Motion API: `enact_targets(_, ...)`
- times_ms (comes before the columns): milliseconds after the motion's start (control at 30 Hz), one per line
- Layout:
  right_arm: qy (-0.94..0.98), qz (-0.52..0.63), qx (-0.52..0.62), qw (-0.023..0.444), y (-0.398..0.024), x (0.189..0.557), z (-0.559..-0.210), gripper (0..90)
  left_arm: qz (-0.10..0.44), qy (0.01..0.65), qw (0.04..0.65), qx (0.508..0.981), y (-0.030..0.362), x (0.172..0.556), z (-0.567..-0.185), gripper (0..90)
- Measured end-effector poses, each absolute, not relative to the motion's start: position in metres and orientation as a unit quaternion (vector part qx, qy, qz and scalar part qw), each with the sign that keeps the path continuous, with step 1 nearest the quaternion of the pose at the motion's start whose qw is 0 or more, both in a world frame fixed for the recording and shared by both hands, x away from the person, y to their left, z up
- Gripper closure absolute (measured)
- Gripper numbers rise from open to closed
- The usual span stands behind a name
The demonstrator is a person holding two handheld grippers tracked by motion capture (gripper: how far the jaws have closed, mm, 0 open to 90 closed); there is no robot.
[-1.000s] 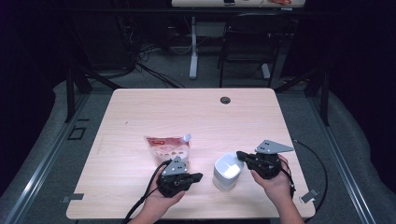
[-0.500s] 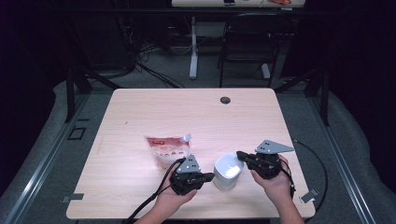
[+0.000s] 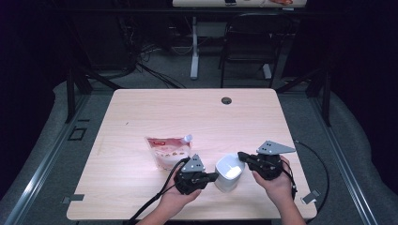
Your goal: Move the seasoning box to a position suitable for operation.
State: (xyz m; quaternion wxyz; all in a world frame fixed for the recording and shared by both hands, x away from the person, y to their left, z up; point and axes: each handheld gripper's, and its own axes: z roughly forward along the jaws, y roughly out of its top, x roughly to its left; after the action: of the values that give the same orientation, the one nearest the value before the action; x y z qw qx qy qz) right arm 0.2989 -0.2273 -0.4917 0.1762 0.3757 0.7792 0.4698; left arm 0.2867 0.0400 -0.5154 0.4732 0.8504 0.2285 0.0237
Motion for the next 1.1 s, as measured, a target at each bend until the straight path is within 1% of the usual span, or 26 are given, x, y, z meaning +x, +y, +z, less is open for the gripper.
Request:
enact_targets(300,0.780,0.470,0.374,0.175,-0.227,0.298,-0.492,90.0,0.026,0.231,0.470,0.851,0.039,0.287,-0.515,90.0)
enact_targets(467,0.779,0.473,0.375,0.174,-0.227,0.298,-0.492,89.9,0.022,0.230,0.479,0.847,0.038,0.286,-0.513,90.0)
enact_targets(567,0.782,0.468,0.370,0.181,-0.226,0.294,-0.491,87.9,0.025,0.228,0.480,0.847,0.037,0.287,-0.511,90.0)
enact_targets(700,0.785,0.466,0.363,0.187,-0.225,0.287,-0.490,83.0,0.025,0.228,0.482,0.845,0.038,0.287,-0.510,90.0)
enact_targets(767,0.783,0.469,0.360,0.194,-0.225,0.283,-0.490,79.3,0.025,0.228,0.483,0.845,0.038,0.288,-0.509,90.0)
enact_targets(900,0.780,0.474,0.359,0.198,-0.228,0.274,-0.489,75.5,0.029,0.229,0.485,0.843,0.039,0.287,-0.506,90.0)
enact_targets(967,0.780,0.473,0.357,0.201,-0.230,0.267,-0.490,70.8,0.028,0.229,0.487,0.842,0.039,0.288,-0.506,90.0)
enact_targets(1000,0.780,0.473,0.357,0.201,-0.230,0.267,-0.490,70.8,0.030,0.228,0.486,0.843,0.039,0.288,-0.505,90.0)
enact_targets(1100,0.773,0.480,0.362,0.204,-0.234,0.260,-0.493,64.5,0.030,0.230,0.484,0.844,0.039,0.289,-0.505,90.0)
